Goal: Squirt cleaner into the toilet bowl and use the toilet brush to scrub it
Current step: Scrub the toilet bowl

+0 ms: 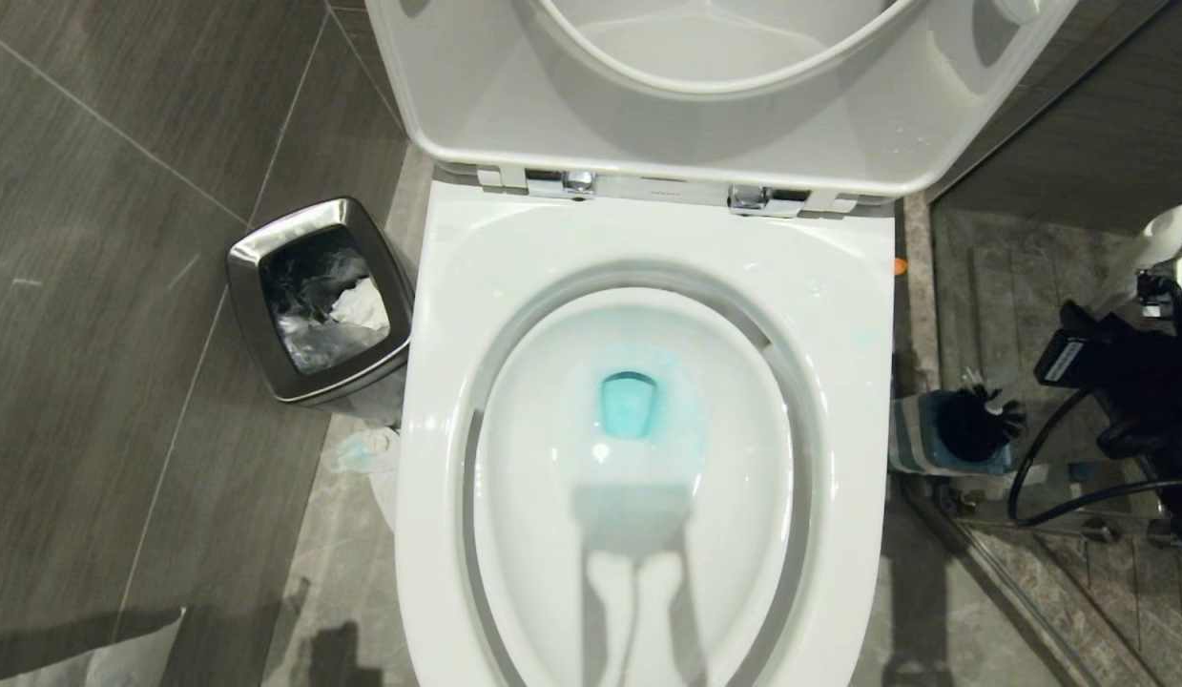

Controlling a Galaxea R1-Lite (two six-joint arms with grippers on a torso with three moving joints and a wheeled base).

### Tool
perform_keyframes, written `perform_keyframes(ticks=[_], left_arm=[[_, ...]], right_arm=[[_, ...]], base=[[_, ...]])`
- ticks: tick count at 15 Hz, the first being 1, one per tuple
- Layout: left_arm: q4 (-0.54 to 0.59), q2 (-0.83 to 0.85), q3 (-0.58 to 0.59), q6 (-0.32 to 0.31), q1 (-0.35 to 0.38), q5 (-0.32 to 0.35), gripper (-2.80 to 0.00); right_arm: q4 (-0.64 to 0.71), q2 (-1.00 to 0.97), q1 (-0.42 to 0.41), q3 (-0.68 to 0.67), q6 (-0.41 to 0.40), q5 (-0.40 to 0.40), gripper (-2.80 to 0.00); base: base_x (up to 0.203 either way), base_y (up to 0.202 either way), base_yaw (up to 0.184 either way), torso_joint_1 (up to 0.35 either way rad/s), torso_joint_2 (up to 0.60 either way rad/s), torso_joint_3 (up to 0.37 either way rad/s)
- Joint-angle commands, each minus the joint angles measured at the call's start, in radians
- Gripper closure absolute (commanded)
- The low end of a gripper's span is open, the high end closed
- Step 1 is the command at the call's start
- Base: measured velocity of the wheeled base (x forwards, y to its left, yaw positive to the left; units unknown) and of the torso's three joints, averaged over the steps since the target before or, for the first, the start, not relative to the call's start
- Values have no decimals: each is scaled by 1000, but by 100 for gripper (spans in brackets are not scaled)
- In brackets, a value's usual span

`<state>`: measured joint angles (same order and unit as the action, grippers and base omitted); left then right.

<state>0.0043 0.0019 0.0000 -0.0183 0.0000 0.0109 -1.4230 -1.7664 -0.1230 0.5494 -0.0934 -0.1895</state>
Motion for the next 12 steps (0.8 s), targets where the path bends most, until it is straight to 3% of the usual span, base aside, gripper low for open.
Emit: perform_keyframes(ticks=[1, 8, 12], left_arm=[[0, 0, 2, 0, 0, 0, 0], [0, 0, 2, 0, 0, 0, 0], [0, 0, 2, 0, 0, 0, 0]], right_arm=[[1, 72, 0, -9, 3, 5, 0], [157, 290, 0, -46, 27, 30, 0], [371, 392, 0, 94, 30, 24, 0]], base=[[0, 0, 0, 0, 0, 0], [0, 0, 0, 0, 0, 0], [0, 0, 0, 0, 0, 0]])
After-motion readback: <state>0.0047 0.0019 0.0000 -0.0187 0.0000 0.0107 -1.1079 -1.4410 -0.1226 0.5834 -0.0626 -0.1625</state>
